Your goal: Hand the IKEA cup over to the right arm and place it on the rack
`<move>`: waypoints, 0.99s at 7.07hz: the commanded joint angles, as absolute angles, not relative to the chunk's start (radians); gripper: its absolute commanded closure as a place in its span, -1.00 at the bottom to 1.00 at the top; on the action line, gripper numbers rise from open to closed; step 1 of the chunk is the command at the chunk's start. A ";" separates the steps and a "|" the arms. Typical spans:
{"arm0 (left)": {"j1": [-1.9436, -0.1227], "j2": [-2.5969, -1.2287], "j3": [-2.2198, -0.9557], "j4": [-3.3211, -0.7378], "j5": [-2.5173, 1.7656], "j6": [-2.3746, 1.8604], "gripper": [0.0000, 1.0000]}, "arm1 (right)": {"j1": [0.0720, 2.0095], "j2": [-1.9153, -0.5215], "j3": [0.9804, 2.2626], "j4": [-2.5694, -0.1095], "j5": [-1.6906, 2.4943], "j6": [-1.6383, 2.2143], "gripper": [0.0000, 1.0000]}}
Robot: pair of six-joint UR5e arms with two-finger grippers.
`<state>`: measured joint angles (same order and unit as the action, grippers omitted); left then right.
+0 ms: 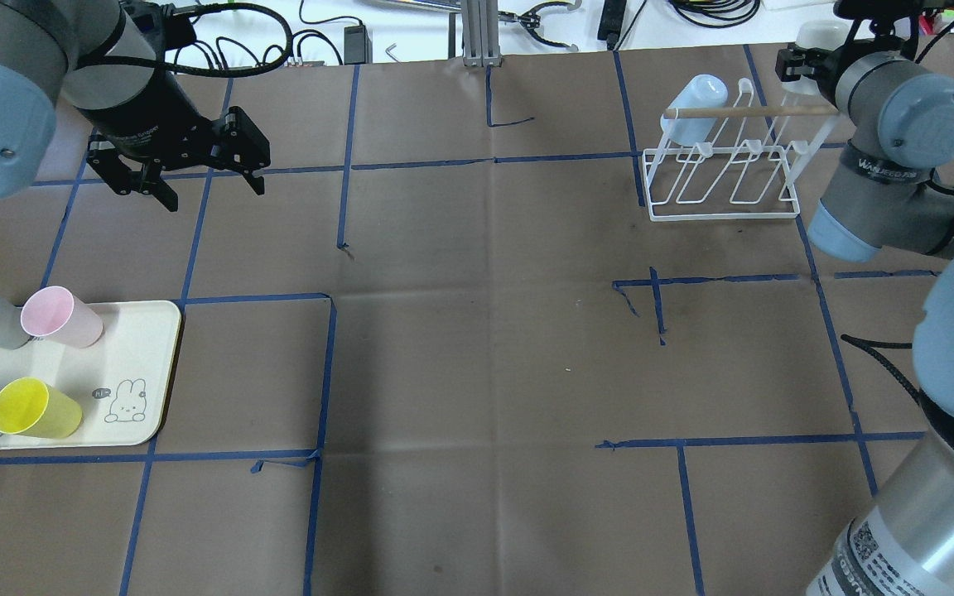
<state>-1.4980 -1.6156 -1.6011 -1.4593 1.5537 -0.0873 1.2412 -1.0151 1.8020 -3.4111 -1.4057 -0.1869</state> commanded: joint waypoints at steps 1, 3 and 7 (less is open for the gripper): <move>-1.499 -1.614 -1.600 -1.459 1.555 -0.083 -1.00 | 1.244 -1.014 1.805 -3.412 -1.408 -0.186 0.70; -1.499 -1.614 -1.600 -1.450 1.555 -0.080 -1.00 | 1.250 -1.011 1.809 -3.412 -1.414 -0.193 -0.20; -1.500 -1.620 -1.603 -1.445 1.554 -0.020 -1.00 | 1.252 -1.020 1.804 -3.409 -1.408 -0.198 -0.99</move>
<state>-1.5002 -1.6178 -1.6025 -1.4456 1.5540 -0.0381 1.2514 -1.0156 1.8057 -3.4091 -1.4121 -0.1923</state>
